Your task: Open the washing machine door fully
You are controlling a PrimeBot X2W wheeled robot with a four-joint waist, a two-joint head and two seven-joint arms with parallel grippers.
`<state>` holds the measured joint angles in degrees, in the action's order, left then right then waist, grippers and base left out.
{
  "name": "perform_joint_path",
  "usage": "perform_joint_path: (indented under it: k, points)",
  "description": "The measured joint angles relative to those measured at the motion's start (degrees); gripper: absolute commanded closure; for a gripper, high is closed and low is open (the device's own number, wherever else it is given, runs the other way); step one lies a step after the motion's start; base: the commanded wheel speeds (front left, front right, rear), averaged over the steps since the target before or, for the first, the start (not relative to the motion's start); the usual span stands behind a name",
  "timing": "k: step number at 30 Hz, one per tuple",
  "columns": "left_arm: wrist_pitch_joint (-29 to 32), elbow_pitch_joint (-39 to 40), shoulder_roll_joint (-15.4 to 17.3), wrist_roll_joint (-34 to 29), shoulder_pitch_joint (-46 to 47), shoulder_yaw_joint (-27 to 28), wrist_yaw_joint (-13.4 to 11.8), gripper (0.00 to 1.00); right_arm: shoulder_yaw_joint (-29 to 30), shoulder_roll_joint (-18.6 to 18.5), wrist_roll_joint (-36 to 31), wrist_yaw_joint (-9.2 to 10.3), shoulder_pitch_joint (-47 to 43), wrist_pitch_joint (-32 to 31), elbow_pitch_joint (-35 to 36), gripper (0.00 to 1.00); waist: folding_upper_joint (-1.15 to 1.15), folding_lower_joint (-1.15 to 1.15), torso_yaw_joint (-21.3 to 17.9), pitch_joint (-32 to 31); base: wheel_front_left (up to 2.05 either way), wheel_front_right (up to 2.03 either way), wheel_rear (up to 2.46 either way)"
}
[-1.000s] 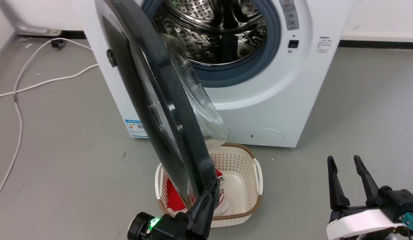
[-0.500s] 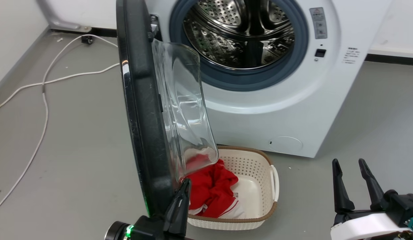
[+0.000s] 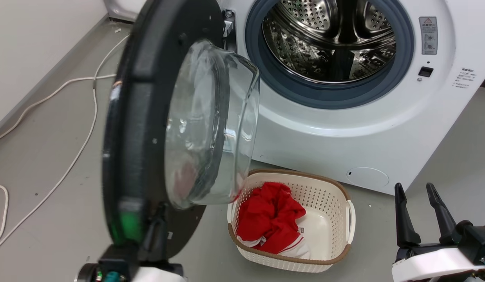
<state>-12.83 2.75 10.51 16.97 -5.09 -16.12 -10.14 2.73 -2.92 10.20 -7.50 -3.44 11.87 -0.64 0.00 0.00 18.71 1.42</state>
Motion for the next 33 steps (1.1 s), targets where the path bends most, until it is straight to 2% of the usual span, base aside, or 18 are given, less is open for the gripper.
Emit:
perform_joint_path:
  k: [5, 10, 22, 28, 33]
  points:
    - [-1.1, -3.0, 0.6, 2.8, 2.5, 5.2, -0.5, 1.00, 0.0, 0.0, -0.1, -0.01, 0.3, -0.3, 0.6, 0.00, 0.00, 0.01, -0.3, 1.1, 0.00, 0.00, 0.00]
    - [-1.8, -6.1, 1.8, 4.7, 5.9, 9.6, 0.2, 1.00, 0.7, 0.0, -0.4, 0.00, 0.6, -0.8, 1.3, 0.00, 0.00, 0.01, -0.9, 2.8, 0.00, 0.00, 0.00]
    - [-2.2, -10.9, 5.1, 6.2, 14.1, 20.4, 2.6, 1.00, 1.3, 0.0, -1.7, 0.00, 2.8, -1.9, 3.3, 0.00, 0.00, 0.01, -3.0, 7.9, 0.00, 0.00, 0.00]
    - [-2.3, -14.2, 7.1, 5.9, 17.5, 25.3, 4.6, 1.00, 1.3, 0.0, -1.9, 0.00, 4.3, -2.0, 3.6, 0.00, 0.00, 0.01, -4.0, 10.0, 0.00, 0.00, 0.00]
    - [-2.3, -16.4, 7.5, 5.0, 19.2, 28.2, 5.6, 1.00, 1.3, 0.0, -2.0, 0.00, 4.6, -1.9, 3.3, 0.00, 0.00, 0.01, -4.7, 10.7, 0.00, 0.00, 0.00]
